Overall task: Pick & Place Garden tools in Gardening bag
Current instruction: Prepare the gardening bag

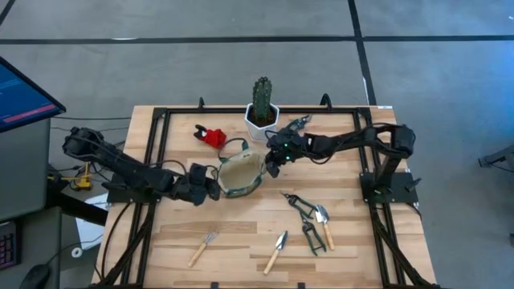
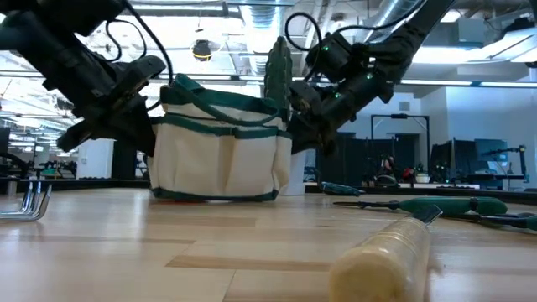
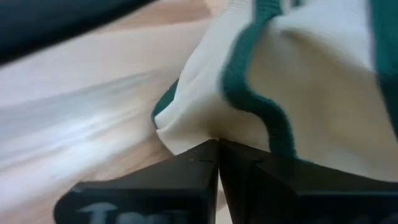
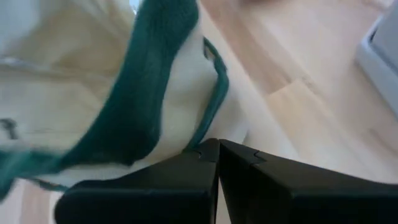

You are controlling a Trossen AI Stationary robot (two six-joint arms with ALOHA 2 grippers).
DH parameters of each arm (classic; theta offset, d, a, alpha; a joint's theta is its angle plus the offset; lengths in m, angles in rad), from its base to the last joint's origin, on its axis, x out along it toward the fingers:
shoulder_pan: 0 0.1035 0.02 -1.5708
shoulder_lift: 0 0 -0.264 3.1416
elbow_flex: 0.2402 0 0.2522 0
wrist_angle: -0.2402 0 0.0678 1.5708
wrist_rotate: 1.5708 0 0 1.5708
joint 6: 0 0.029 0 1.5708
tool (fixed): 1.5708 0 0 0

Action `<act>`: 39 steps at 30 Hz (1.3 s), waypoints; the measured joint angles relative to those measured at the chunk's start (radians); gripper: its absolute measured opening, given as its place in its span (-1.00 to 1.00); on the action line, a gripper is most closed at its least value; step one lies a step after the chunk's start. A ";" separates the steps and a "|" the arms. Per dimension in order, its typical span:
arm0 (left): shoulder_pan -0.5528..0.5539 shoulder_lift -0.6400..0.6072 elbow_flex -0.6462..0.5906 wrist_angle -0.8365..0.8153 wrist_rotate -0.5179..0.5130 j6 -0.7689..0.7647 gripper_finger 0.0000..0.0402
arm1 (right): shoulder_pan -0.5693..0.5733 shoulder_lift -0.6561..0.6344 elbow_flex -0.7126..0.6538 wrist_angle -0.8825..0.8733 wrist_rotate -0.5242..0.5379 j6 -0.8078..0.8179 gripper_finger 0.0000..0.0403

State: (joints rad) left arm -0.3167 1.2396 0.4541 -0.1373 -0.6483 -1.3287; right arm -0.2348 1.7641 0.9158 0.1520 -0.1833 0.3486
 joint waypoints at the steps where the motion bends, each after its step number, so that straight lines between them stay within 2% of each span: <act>1: 0.012 0.000 0.000 0.011 0.001 0.018 -0.99 | 0.007 -0.011 -0.001 -0.014 0.000 -0.005 -1.00; 9: 0.116 0.000 0.000 0.058 0.111 0.130 -0.99 | 0.033 -0.106 0.000 -0.169 0.001 -0.015 -1.00; 14: 0.167 0.009 0.000 0.113 0.173 0.186 -0.99 | 0.031 -0.117 0.000 -0.260 0.004 -0.016 -1.00; 22: 0.213 0.159 0.000 0.337 0.290 0.233 -0.99 | 0.067 -0.117 0.000 -0.323 -0.003 -0.010 -1.00; 29: 0.212 0.294 0.000 0.560 0.308 0.250 -0.99 | 0.077 -0.117 0.000 -0.385 -0.008 0.015 -1.00; 39: 0.264 0.291 0.002 0.576 0.365 0.304 -0.99 | 0.084 -0.194 0.000 -0.491 -0.012 0.019 -1.00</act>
State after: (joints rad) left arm -0.0525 1.5307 0.4557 0.4386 -0.2834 -1.0245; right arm -0.1509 1.5705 0.9157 -0.3387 -0.1949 0.3672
